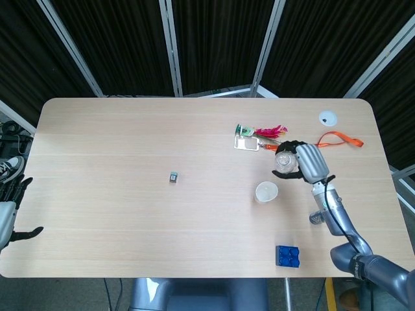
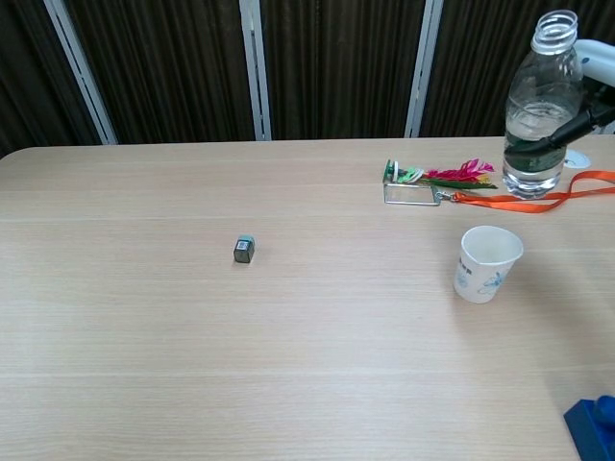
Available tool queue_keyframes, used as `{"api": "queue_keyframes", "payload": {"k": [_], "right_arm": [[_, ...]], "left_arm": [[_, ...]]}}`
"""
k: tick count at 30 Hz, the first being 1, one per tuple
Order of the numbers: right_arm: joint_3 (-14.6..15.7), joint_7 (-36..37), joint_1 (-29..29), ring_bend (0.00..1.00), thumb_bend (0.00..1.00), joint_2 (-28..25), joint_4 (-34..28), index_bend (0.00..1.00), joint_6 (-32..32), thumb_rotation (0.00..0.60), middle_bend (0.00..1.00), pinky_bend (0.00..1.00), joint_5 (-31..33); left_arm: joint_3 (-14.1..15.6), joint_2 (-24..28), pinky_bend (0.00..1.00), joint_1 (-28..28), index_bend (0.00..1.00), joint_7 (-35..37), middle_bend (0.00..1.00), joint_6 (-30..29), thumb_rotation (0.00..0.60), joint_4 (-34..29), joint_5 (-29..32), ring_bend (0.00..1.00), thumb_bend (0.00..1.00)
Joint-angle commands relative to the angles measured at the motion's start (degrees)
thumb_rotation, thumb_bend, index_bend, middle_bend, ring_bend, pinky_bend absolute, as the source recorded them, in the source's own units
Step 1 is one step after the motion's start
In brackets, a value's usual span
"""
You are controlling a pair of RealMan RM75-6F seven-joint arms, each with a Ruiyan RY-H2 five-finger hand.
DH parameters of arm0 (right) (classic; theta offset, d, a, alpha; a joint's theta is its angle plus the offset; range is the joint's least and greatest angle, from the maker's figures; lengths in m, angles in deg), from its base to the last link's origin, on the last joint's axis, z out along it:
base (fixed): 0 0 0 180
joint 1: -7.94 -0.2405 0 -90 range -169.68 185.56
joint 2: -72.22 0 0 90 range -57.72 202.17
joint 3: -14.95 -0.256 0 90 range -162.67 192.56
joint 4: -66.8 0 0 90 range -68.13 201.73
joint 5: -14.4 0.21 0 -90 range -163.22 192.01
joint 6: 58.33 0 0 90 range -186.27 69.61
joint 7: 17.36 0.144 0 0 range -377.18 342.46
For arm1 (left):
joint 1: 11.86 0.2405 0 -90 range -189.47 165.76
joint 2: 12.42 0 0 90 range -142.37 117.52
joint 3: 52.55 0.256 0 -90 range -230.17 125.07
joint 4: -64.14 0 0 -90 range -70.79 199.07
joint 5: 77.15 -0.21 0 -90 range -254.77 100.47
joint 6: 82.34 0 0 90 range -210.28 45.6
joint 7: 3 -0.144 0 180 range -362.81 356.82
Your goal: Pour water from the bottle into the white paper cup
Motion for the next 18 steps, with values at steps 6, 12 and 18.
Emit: {"api": "queue_keyframes", "payload": {"k": [6,12,18], "right_arm": [[1.03,6.42,-1.1,0.56,0.36,-8.77,-19.97,0.56,-5.57,0.6,0.62,0.59,-2.26],[3.47,9.34,-3.22,0.56,0.36,-7.46,-22.43,0.56,-8.89,0.6,0.62,0.59,-5.74],[5.1,9.55,-4.67,0.56,0.38,-2.63,-19.59,0.56,-9.59,0.6,0.62,0.59,-8.02]], "left_arm": [[0.28,0.17,0.0,-0.08,0.0,0.35,0.0,0.49,0.6,0.35,-0.64,0.0,0.0],[0.1,-0.07,0.0,-0.23,0.0,0.01,0.0,0.73,0.6,0.6,0.05,0.0,0.0],[-0.1,-0.6,0.0,-0.67,0.0,-0.98,0.0,1.48,0.6,0.95,1.34,0.0,0.0]]}}
